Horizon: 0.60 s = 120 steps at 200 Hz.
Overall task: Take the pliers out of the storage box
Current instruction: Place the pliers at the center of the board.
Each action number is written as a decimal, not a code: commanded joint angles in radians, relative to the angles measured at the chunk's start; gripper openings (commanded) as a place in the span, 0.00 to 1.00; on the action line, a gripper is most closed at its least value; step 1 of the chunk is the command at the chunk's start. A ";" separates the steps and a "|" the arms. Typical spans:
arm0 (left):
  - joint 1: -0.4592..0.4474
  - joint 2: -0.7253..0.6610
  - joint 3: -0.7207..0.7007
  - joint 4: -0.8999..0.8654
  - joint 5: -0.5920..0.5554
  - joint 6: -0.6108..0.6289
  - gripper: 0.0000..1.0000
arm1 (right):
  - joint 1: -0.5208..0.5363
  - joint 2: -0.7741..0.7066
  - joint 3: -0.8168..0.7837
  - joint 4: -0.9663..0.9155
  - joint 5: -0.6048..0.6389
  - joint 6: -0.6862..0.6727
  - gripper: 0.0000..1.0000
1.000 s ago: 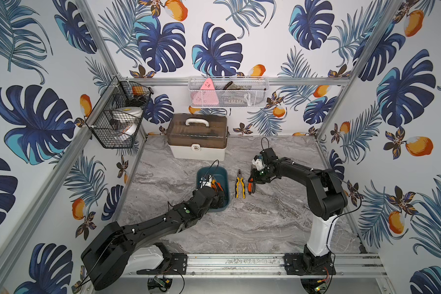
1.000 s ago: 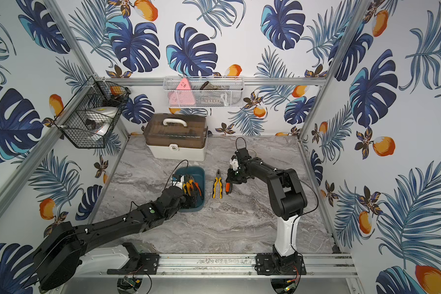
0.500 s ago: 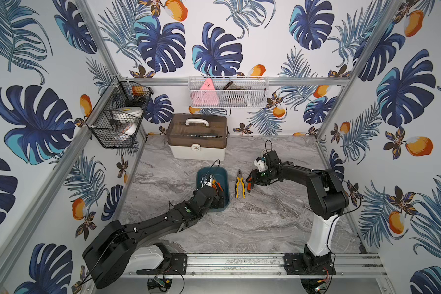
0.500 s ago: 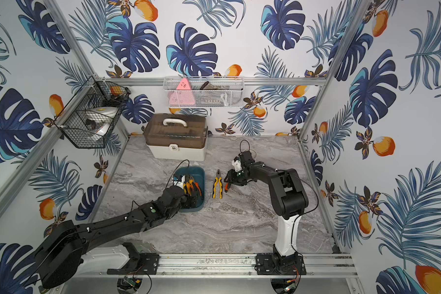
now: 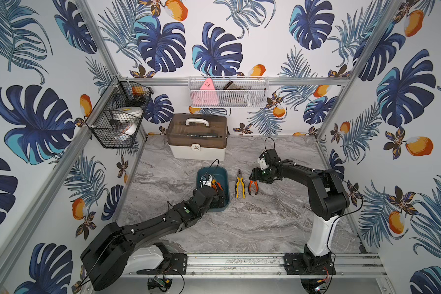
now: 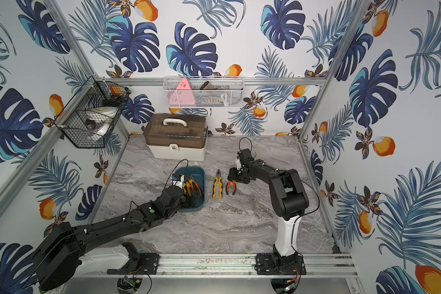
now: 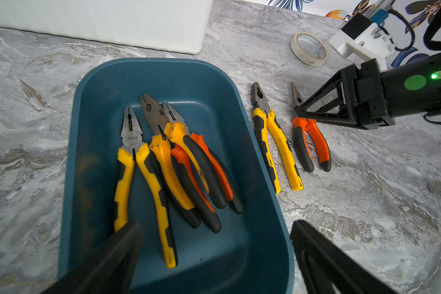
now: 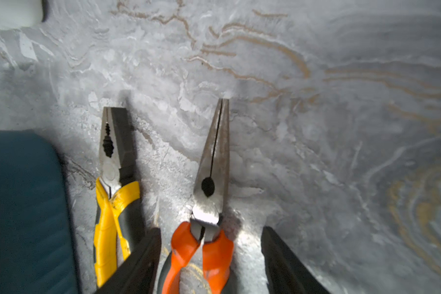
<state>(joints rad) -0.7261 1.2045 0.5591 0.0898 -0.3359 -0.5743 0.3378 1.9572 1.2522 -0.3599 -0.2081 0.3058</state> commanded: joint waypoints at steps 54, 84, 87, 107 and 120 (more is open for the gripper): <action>0.001 0.009 0.008 -0.008 -0.007 0.014 0.99 | 0.099 0.044 0.006 -0.097 0.145 0.043 0.54; 0.001 0.007 0.005 -0.005 -0.009 0.014 0.99 | 0.115 0.023 -0.014 -0.092 0.178 0.066 0.51; 0.001 0.007 0.005 -0.005 -0.009 0.014 0.99 | 0.116 0.019 -0.018 -0.088 0.175 0.069 0.50; 0.002 0.010 0.008 -0.007 -0.005 0.015 0.99 | 0.122 0.003 -0.029 -0.075 0.169 0.082 0.48; 0.002 0.011 0.009 -0.010 -0.006 0.014 0.99 | 0.131 0.000 -0.030 -0.074 0.168 0.086 0.48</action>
<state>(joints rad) -0.7261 1.2140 0.5606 0.0887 -0.3367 -0.5739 0.4564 1.9545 1.2358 -0.3264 -0.0277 0.3553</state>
